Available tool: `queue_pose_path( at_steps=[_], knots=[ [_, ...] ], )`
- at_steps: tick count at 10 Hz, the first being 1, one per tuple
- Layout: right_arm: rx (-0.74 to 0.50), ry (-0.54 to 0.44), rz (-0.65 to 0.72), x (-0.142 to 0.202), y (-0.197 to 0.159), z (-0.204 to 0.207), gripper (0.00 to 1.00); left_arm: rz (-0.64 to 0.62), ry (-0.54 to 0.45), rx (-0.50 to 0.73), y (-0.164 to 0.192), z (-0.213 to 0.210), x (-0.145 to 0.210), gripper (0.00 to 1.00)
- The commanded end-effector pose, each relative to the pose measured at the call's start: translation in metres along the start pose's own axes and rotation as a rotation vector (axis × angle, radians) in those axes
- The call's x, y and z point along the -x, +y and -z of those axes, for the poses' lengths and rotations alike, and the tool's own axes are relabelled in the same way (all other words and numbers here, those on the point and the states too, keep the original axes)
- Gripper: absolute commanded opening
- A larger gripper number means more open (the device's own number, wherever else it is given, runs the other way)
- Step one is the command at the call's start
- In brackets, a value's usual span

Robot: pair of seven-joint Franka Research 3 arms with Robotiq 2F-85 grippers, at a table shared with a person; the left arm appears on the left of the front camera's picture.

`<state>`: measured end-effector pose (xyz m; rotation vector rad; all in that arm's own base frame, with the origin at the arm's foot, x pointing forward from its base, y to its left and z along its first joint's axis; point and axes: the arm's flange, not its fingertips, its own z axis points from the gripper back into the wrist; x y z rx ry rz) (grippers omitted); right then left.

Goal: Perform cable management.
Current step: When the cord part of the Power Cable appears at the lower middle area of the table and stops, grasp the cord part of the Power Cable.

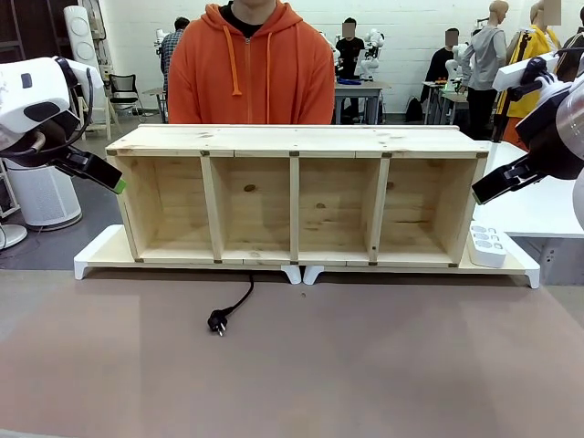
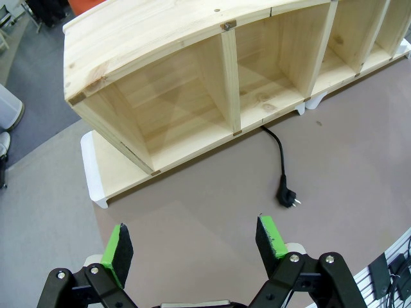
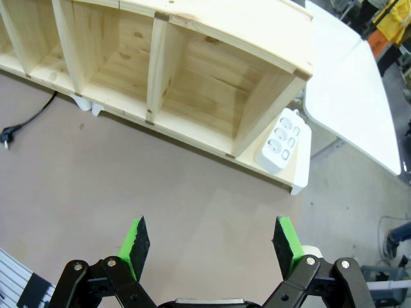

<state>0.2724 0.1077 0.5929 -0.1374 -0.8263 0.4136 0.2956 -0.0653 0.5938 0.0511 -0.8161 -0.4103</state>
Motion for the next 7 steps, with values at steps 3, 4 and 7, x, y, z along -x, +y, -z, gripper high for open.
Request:
queue_pose_path(
  at_steps=[3, 4, 7],
  knots=[
    [-0.001, -0.002, -0.001, 0.0, -0.0007, -0.0002, 1.0, 0.0, -0.007, -0.002, -0.0001, -0.0004, -0.0009, 1.0],
    [-0.001, -0.002, -0.001, 0.0, -0.0007, -0.0002, 1.0, 0.0, -0.007, -0.002, -0.0001, -0.0004, -0.0009, 1.0],
    [-0.001, -0.002, -0.001, 0.0, -0.0007, -0.0002, 1.0, 0.0, -0.007, -0.002, -0.0001, -0.0004, -0.0009, 1.0]
  ],
)
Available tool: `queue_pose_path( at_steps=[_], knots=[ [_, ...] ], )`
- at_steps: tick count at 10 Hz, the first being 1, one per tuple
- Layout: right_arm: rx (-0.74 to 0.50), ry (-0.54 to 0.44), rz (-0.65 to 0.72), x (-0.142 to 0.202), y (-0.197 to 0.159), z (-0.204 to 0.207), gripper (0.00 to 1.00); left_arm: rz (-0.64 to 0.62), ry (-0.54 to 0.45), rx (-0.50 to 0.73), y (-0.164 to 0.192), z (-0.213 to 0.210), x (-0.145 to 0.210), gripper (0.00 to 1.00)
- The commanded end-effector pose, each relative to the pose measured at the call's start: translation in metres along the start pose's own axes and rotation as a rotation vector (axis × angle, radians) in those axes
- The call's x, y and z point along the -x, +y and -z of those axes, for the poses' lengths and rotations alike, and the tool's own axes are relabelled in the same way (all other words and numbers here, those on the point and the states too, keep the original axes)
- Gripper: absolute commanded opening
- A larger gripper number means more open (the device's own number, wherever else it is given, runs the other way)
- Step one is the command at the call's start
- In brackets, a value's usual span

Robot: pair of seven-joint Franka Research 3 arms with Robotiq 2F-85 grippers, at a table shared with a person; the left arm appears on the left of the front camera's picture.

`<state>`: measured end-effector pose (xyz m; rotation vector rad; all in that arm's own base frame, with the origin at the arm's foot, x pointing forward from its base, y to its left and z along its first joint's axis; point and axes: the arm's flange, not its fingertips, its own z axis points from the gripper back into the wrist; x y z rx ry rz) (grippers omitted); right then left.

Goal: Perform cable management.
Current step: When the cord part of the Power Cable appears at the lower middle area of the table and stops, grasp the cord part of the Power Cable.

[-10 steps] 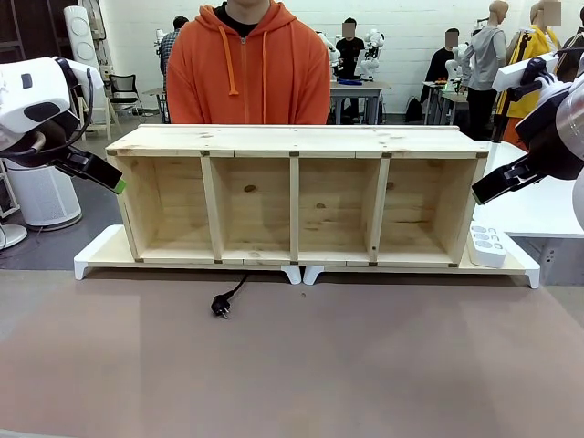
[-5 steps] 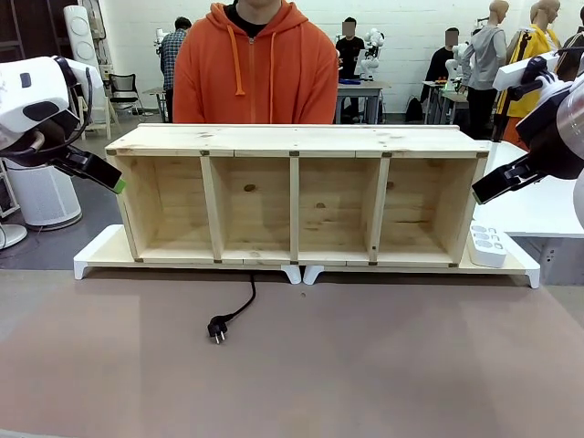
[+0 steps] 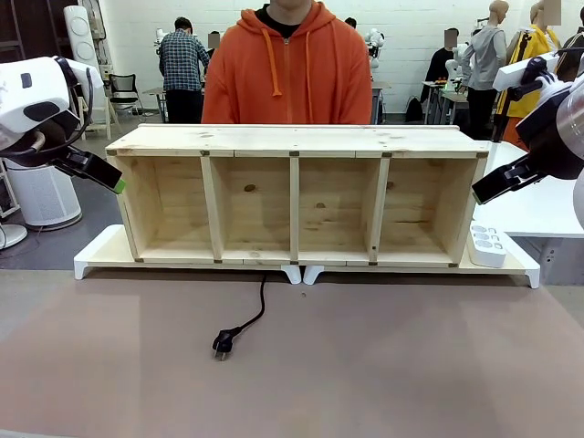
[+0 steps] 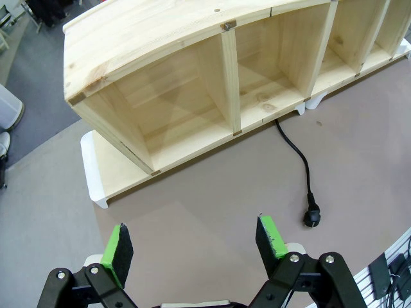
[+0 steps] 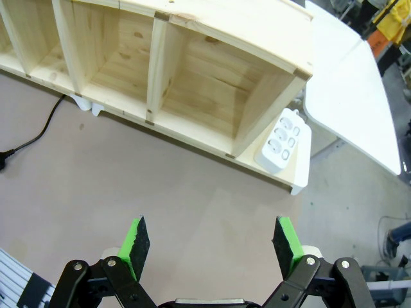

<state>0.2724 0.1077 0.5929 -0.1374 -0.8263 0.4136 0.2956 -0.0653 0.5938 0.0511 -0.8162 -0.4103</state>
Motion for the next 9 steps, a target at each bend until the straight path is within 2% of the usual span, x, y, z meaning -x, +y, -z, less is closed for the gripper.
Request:
queue_pose_path(
  at_steps=[1, 7, 9],
  knots=[
    [-0.001, -0.002, -0.001, 0.0, -0.001, 0.0, 1.0, 0.0, -0.007, -0.002, 0.0, 0.0, -0.001, 1.0],
    [0.0, 0.0, 0.0, 0.0, 0.0, 0.0, 1.0, 0.0, -0.007, -0.002, 0.0, 0.0, -0.001, 1.0],
    [-0.08, 0.053, -0.078, -0.027, 0.03, 0.015, 1.0, 0.0, -0.007, -0.002, 0.0, 0.0, -0.001, 1.0]
  ],
)
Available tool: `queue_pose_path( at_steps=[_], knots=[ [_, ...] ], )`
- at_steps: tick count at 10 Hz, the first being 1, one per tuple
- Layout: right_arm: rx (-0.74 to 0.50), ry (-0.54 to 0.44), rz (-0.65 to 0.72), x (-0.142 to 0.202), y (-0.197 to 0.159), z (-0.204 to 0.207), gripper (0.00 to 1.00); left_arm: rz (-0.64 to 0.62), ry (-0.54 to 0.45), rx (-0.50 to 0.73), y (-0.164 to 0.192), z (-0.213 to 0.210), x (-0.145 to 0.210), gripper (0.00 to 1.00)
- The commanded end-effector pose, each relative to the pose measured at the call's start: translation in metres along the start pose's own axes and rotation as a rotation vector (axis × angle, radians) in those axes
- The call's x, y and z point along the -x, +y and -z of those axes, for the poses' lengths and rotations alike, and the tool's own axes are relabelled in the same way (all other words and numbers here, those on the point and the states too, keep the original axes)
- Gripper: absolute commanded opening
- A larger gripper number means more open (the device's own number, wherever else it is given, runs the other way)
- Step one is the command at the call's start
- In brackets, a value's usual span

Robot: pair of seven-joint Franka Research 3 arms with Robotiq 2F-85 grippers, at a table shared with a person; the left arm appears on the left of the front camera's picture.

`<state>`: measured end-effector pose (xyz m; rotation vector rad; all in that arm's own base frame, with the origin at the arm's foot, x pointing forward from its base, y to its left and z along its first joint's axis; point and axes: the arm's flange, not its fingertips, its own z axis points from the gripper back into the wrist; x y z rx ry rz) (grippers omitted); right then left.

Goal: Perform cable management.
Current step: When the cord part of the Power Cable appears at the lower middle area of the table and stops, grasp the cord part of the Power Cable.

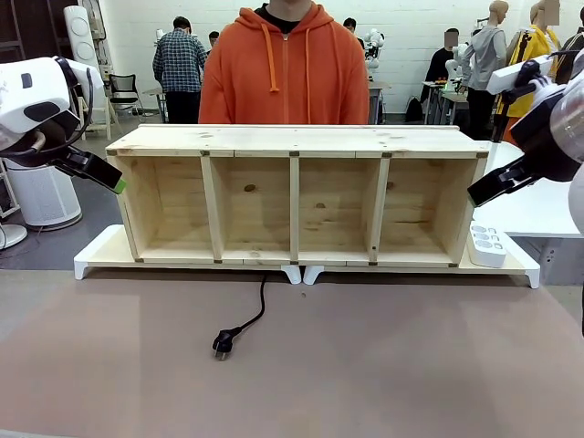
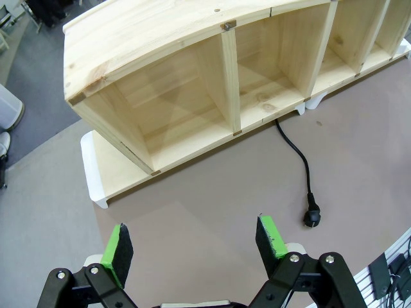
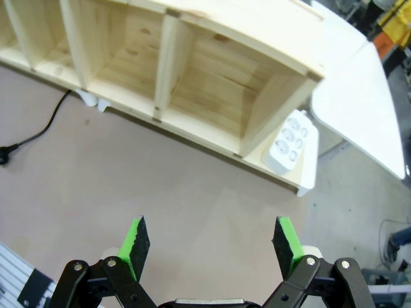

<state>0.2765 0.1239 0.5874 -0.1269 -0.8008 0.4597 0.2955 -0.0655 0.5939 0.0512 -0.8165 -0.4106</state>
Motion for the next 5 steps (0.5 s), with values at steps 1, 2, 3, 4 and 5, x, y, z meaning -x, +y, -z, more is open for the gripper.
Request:
queue_pose_path(
  at_steps=[1, 2, 3, 4, 5],
  knots=[
    [-0.084, 0.047, -0.097, -0.042, 0.034, 0.018, 1.0, 0.0, -0.007, -0.002, 0.0, 0.0, -0.001, 1.0],
    [-0.121, 0.052, -0.139, -0.056, 0.052, 0.026, 1.0, 0.0, -0.007, -0.002, 0.0, 0.0, -0.001, 1.0],
    [-0.161, 0.055, -0.172, -0.068, 0.071, 0.033, 1.0, 0.0, -0.007, -0.002, 0.0, 0.0, -0.001, 1.0],
    [-0.208, 0.063, -0.183, -0.079, 0.089, 0.042, 1.0, 0.0, -0.007, -0.002, 0.0, 0.0, -0.001, 1.0],
    [-0.241, 0.081, -0.163, -0.092, 0.108, 0.057, 1.0, 0.0, -0.007, -0.002, 0.0, 0.0, -0.001, 1.0]
  ],
)
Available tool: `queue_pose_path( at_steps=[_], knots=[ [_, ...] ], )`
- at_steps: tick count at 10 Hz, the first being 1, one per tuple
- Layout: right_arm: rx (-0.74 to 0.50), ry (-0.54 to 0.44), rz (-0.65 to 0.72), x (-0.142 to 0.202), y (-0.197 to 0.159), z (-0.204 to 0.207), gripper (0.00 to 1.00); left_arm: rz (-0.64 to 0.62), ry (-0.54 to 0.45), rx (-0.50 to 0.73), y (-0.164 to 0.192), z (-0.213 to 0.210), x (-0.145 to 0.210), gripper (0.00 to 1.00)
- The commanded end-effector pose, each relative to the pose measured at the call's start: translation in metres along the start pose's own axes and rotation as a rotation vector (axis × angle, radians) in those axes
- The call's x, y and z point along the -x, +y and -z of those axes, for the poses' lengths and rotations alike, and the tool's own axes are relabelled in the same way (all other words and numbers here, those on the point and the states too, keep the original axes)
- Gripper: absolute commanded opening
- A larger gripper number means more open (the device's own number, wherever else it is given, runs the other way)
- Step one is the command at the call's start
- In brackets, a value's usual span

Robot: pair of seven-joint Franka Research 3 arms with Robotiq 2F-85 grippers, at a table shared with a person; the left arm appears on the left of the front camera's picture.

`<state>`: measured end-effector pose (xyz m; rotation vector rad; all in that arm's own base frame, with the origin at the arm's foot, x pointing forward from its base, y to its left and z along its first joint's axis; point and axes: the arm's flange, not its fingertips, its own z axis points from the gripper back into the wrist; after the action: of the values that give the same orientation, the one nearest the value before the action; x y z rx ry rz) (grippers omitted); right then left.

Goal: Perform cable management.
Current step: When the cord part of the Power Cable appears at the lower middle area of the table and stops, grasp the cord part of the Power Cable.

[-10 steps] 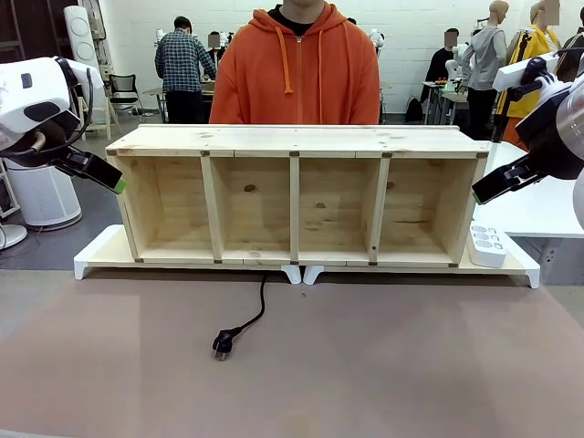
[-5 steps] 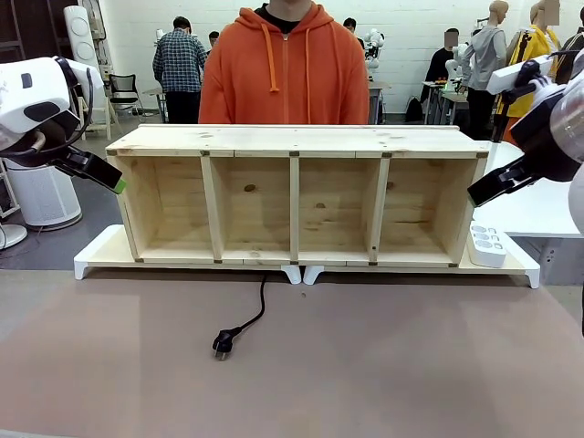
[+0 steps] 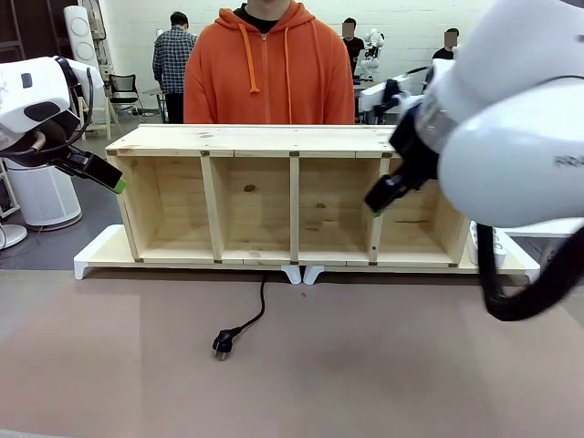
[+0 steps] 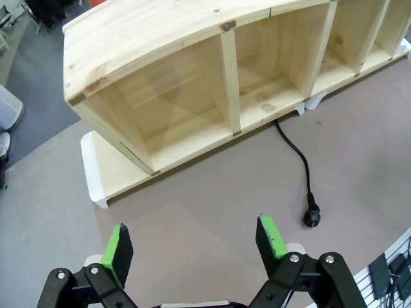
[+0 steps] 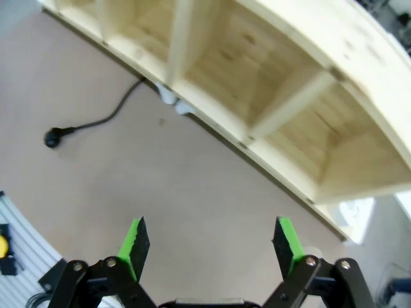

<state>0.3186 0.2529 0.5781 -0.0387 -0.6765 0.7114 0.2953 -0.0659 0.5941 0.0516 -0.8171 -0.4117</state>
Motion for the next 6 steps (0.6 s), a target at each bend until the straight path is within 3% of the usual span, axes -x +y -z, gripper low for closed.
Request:
queue_pose_path(
  at_steps=[1, 3, 6],
  knots=[
    [-0.041, 0.039, 0.099, -0.036, 0.016, 0.033, 1.0, -0.001, -0.007, -0.002, 0.0, 0.0, -0.001, 1.0],
    [-0.072, 0.085, 0.099, -0.063, 0.05, 0.071, 1.0, -0.001, -0.007, -0.002, 0.0, 0.0, -0.001, 1.0],
    [-0.059, 0.179, 0.271, -0.09, 0.096, 0.132, 1.0, -0.001, -0.007, -0.002, 0.0, 0.0, -0.001, 1.0]
  ],
)
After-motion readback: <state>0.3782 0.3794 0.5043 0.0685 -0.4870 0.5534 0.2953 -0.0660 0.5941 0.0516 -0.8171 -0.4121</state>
